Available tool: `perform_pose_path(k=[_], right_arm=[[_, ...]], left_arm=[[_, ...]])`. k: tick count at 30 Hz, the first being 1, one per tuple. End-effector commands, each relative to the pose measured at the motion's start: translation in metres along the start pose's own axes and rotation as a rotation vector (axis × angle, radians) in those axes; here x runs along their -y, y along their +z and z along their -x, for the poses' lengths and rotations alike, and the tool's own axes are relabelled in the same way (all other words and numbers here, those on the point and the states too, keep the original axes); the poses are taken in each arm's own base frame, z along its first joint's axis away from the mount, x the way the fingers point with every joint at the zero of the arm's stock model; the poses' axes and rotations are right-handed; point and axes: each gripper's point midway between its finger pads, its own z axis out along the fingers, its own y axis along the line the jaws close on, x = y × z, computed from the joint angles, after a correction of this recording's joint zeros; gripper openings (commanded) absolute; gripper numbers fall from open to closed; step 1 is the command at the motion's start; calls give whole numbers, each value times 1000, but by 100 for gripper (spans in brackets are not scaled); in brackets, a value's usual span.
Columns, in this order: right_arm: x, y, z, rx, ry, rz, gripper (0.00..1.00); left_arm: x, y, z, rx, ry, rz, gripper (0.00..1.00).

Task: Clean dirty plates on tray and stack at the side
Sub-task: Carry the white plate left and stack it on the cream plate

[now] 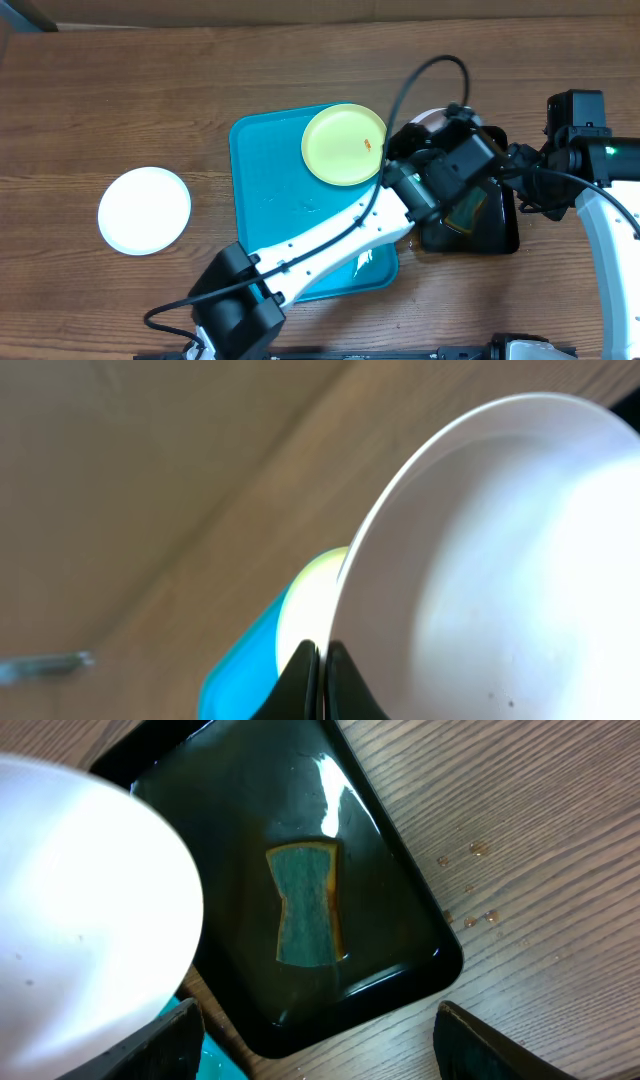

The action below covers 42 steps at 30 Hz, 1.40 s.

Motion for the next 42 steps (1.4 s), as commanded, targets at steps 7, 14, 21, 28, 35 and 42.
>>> perform_pose_path(k=[7, 14, 21, 28, 35, 42], right_arm=[[0, -5, 4, 17, -5, 9, 75], [1, -5, 3, 14, -25, 7, 75], [0, -5, 3, 16, -25, 9, 75], [2, -5, 1, 7, -25, 4, 75], [1, -5, 2, 9, -25, 5, 75], [1, -5, 3, 12, -25, 6, 75]], left_arm=[[-110, -32, -59, -252, -578, -271, 4], [-225, -58, -169, -513, -816, -117, 4], [-306, -82, -300, -762, -1129, 165, 5], [-314, -79, -427, -961, -1381, 364, 4], [-291, -47, -483, -878, -1576, 244, 4], [-269, -34, -500, -887, -1531, 229, 5]])
